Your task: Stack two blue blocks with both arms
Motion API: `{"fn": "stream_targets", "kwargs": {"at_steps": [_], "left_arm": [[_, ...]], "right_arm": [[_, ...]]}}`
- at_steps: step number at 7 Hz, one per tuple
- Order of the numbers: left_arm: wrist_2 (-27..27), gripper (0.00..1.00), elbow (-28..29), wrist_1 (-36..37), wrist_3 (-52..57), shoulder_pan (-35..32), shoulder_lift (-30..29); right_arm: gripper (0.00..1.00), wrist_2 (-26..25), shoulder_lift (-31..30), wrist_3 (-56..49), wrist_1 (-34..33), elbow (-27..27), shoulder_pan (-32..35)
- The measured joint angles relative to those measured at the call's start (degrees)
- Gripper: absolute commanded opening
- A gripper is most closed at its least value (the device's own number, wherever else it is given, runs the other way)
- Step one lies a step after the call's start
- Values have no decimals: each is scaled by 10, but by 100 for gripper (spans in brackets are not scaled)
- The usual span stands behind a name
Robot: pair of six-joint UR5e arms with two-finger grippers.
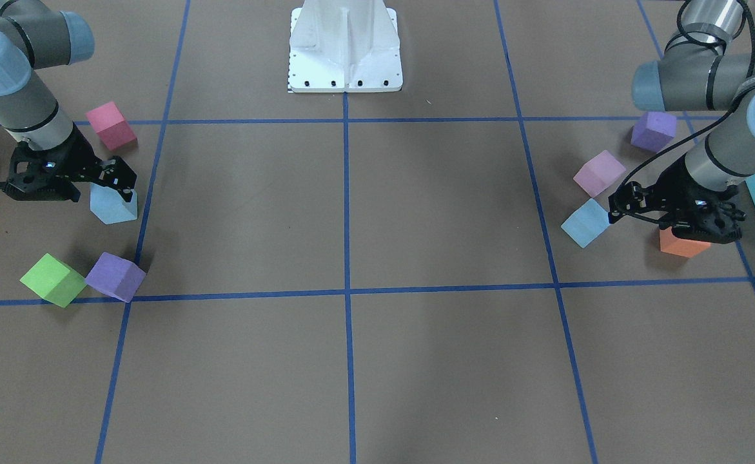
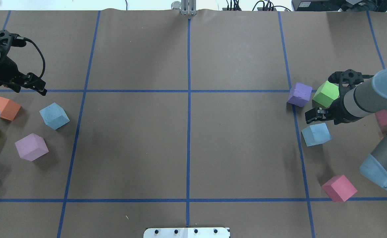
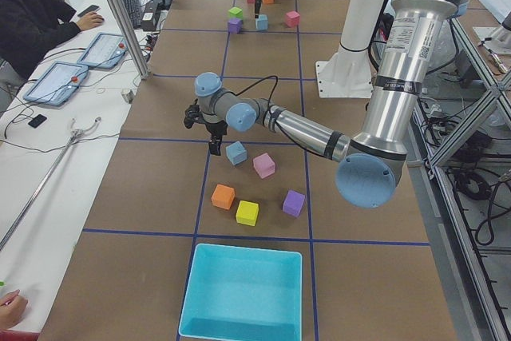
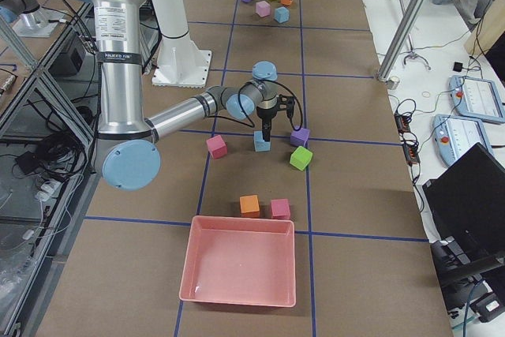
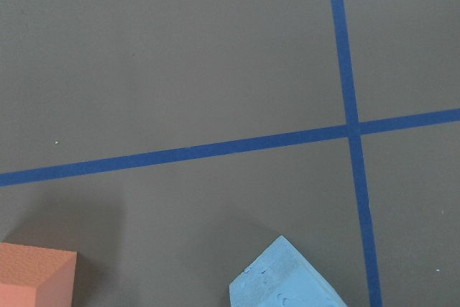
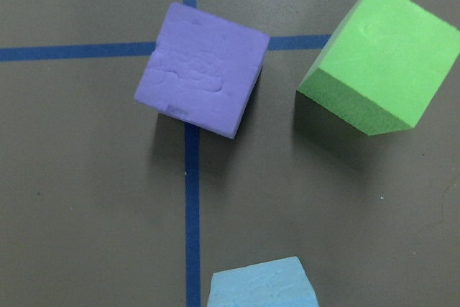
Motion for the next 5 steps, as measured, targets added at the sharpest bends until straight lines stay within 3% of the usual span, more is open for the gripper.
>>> {"fn": "stream_targets", "kwargs": {"at_steps": [5], "left_arm": [[1, 100, 0, 0, 0, 0, 0]], "right_arm": [[99, -20, -13, -5, 28, -6, -26]]}}
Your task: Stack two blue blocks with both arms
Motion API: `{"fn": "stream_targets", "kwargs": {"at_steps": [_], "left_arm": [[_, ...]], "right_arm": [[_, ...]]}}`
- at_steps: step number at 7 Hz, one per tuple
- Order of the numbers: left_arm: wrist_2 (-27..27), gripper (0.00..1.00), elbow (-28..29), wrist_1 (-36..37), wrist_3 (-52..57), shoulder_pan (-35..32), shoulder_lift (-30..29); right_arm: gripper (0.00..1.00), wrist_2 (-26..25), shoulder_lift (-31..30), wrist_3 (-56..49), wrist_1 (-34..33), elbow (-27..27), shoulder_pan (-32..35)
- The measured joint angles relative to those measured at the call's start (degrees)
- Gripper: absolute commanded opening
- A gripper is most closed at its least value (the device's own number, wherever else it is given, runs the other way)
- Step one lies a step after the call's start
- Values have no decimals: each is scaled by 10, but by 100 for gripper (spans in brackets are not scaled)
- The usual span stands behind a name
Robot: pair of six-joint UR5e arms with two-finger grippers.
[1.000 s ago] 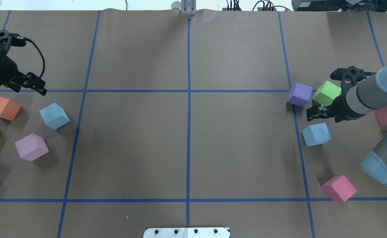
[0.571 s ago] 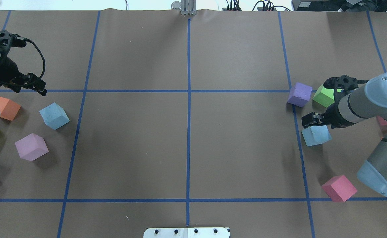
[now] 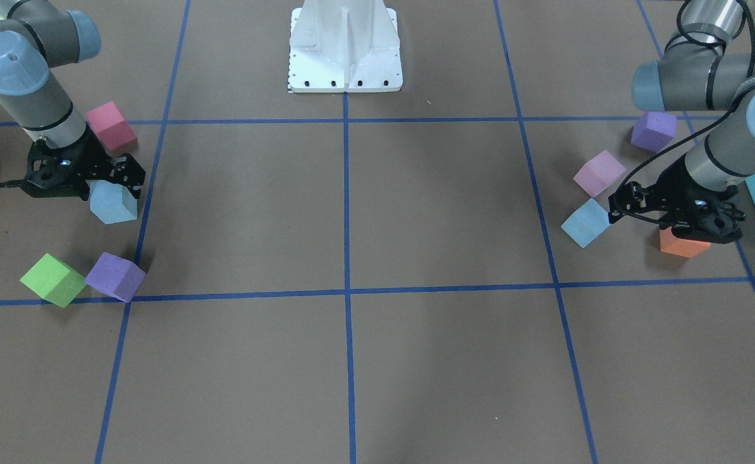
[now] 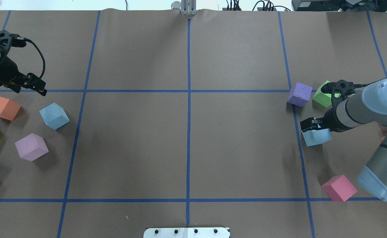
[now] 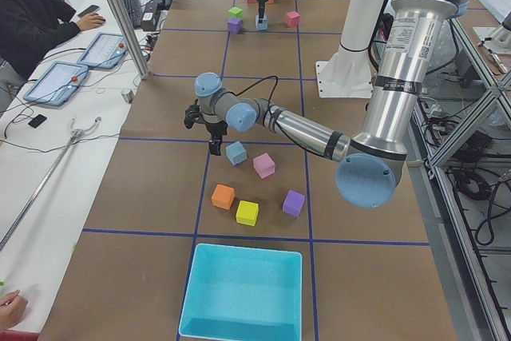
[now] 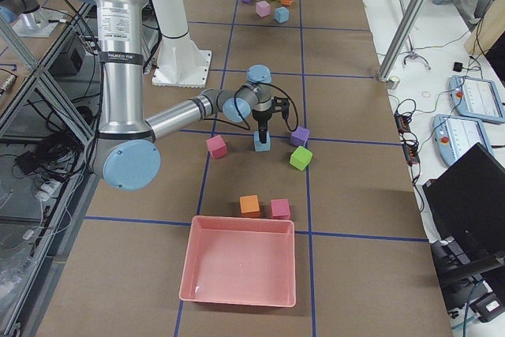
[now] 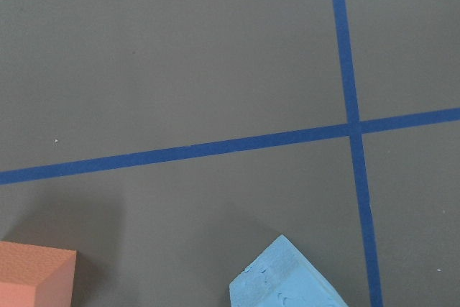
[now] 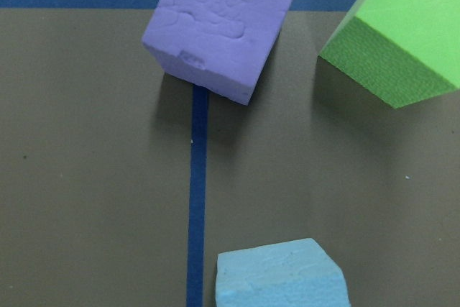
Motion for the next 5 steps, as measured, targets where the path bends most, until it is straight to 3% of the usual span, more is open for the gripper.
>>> {"fn": "stream_targets", "kwargs": {"at_steps": [5], "left_arm": [[0, 99, 0, 0, -1, 0, 0]], "right_arm": [[98, -2, -7, -48, 2, -7, -2]]}}
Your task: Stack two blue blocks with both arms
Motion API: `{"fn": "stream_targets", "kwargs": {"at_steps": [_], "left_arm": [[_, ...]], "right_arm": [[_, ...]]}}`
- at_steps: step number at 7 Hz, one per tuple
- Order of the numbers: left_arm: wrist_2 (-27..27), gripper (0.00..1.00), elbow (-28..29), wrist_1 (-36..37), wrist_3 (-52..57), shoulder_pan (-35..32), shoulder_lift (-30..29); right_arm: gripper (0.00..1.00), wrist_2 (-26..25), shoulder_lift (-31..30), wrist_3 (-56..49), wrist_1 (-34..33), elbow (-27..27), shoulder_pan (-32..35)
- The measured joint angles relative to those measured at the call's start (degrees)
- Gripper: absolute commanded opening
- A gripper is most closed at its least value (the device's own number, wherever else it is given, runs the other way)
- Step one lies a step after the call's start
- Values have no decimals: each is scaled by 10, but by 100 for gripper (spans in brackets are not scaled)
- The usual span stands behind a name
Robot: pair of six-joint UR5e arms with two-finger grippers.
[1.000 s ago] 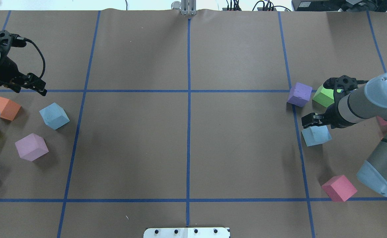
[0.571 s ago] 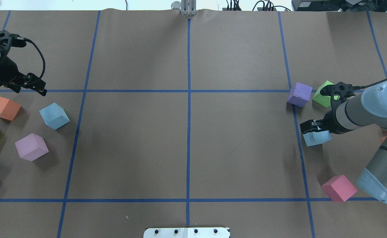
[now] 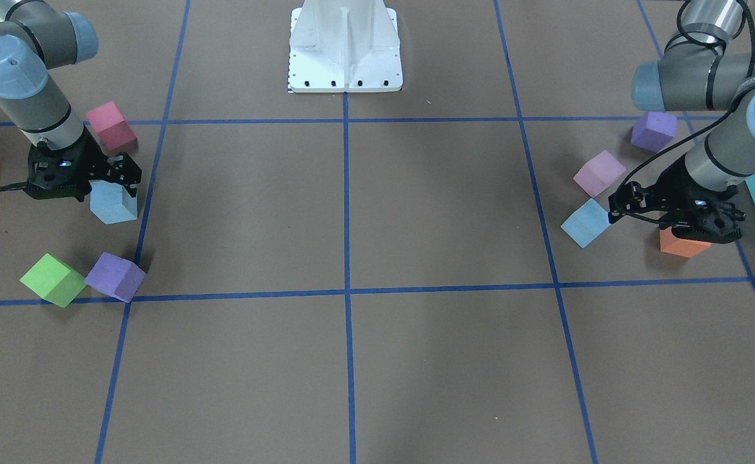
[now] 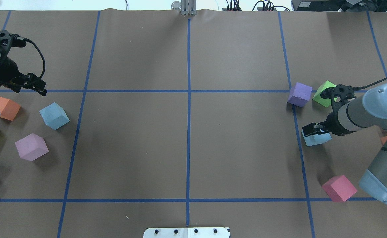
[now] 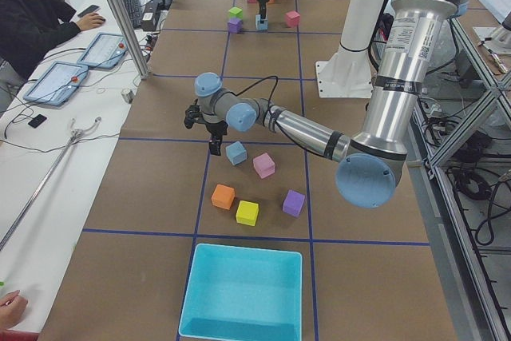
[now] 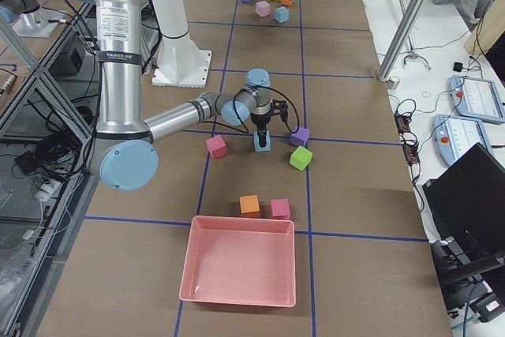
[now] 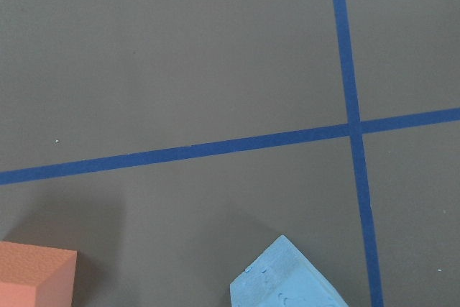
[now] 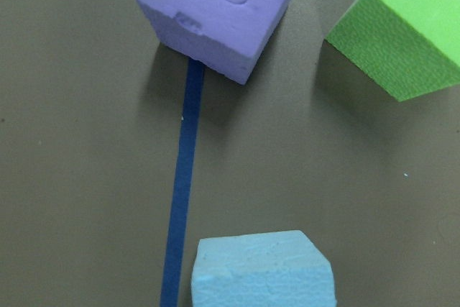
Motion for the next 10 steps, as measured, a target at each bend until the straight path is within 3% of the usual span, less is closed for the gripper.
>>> {"fn": "stream_targets", "kwargs": {"at_steps": [3, 6, 10], "left_arm": [[0, 99, 0, 0, 0, 0, 0], [0, 99, 1, 1, -14, 2, 0], [24, 99, 1, -29, -111, 32, 11]], "right_arm": [[70, 0, 10, -1, 1, -17, -3], [64, 0, 18, -3, 1, -21, -3], [63, 1, 29, -2, 0, -16, -3]]}}
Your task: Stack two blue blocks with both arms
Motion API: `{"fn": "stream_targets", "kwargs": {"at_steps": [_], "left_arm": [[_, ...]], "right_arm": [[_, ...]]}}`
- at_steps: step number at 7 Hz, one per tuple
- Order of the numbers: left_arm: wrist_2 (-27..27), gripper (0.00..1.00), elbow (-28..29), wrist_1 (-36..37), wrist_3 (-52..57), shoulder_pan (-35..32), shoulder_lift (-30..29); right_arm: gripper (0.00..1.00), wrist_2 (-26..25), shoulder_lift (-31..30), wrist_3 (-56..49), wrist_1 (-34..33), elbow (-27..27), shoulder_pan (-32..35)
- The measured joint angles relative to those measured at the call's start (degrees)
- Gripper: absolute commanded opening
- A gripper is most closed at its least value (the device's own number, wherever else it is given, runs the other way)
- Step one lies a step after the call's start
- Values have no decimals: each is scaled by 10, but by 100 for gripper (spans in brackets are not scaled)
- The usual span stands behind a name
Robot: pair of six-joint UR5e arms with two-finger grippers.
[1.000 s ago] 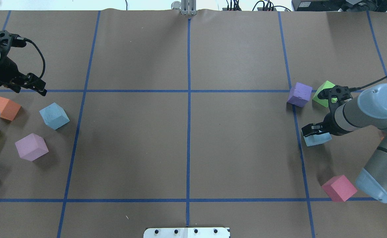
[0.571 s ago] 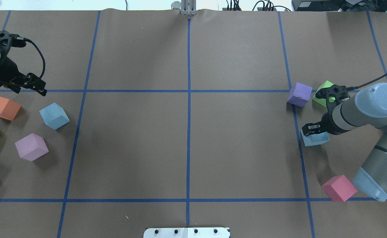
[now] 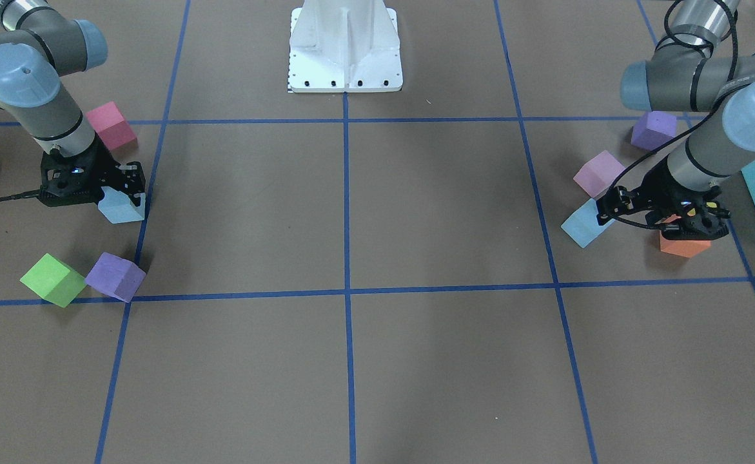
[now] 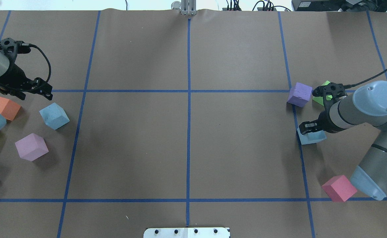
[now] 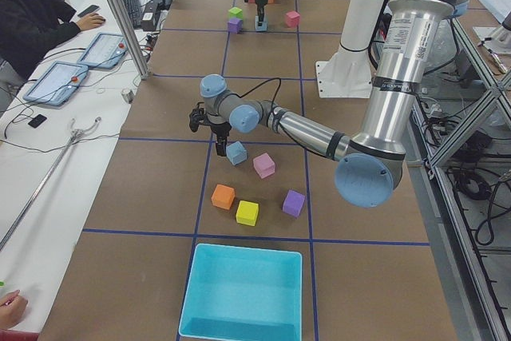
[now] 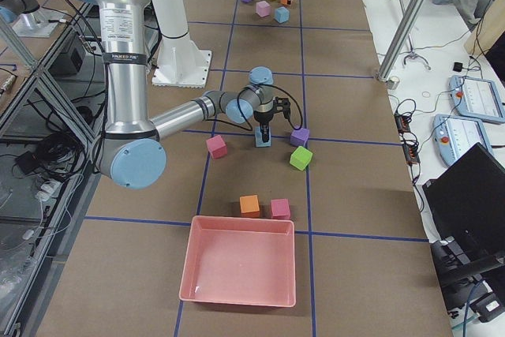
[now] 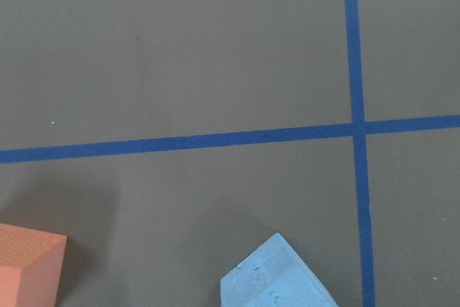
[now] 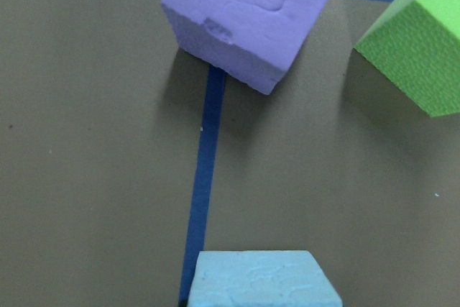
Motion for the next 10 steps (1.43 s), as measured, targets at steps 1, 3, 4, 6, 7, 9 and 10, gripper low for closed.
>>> {"fn": "stream_targets", "kwargs": {"at_steps": [1, 3, 4, 6, 7, 9, 10], "left_arm": [[5, 99, 1, -16, -23, 5, 8], [8, 99, 3, -26, -57, 8, 15], [7, 99, 3, -27, -71, 8, 17], [6, 99, 4, -47, -130, 9, 23], [7, 99, 4, -64, -170, 9, 27], [9, 99, 4, -82, -240, 20, 30], [10, 99, 5, -88, -268, 31, 29]], "right_arm": [[63, 0, 6, 2, 0, 1, 0], [63, 5, 26, 6, -12, 7, 1], [63, 6, 45, 10, -39, 15, 1], [63, 7, 116, 20, -145, 39, -1], [63, 7, 163, 35, -198, 43, -8], [63, 7, 233, 73, -252, 41, -30], [63, 6, 258, 96, -258, 33, -41]]}}
